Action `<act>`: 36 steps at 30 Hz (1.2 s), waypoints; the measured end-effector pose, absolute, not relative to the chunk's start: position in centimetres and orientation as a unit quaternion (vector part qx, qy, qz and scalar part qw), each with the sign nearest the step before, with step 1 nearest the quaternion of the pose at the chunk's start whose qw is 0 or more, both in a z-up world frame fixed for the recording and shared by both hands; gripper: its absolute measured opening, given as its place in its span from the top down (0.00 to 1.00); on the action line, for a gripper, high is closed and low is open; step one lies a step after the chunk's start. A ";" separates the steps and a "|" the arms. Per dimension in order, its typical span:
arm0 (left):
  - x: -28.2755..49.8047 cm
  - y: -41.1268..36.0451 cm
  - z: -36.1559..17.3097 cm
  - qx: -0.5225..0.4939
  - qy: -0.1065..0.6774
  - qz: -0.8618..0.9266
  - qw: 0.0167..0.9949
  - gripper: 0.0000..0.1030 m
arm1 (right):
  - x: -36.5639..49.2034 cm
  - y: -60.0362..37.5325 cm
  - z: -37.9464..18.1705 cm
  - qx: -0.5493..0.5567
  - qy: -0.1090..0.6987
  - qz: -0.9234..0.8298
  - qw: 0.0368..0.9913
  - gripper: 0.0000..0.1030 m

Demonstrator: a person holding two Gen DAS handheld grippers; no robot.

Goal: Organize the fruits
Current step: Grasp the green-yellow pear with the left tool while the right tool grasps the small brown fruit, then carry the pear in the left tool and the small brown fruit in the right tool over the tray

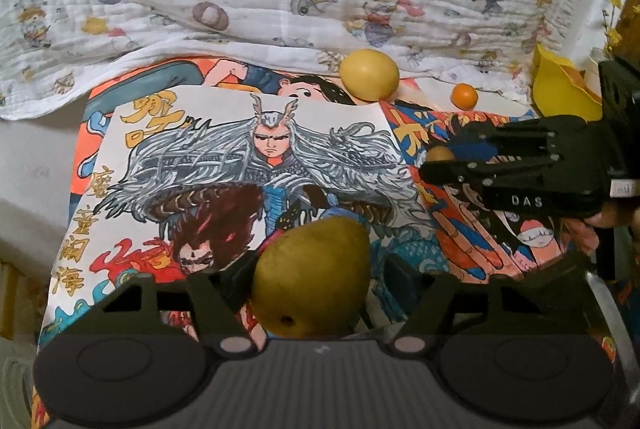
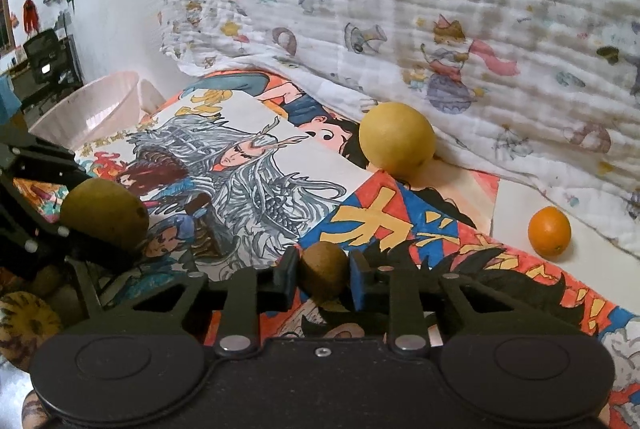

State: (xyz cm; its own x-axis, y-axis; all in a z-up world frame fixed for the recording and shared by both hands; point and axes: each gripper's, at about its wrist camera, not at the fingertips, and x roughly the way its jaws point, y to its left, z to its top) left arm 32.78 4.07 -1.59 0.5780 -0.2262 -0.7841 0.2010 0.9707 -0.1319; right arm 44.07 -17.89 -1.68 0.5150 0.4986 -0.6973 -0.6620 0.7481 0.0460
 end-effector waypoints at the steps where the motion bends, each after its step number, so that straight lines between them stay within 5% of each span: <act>1: 32.8 4.2 -1.6 -0.014 0.442 -0.118 0.889 0.36 | 44.0 -17.8 -1.7 -0.114 0.360 0.337 0.862 0.73; 36: 26.1 3.0 2.9 -0.048 0.393 -0.124 0.910 0.40 | 34.4 -18.3 3.6 -0.103 0.326 0.363 0.867 0.73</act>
State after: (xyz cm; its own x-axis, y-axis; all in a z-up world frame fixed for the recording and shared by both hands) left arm 26.05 2.96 2.92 0.6604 -0.2634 -0.7032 0.1877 0.9646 -0.1851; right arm 34.44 -18.29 3.55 0.5234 0.5626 -0.6399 -0.6967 0.7149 0.0588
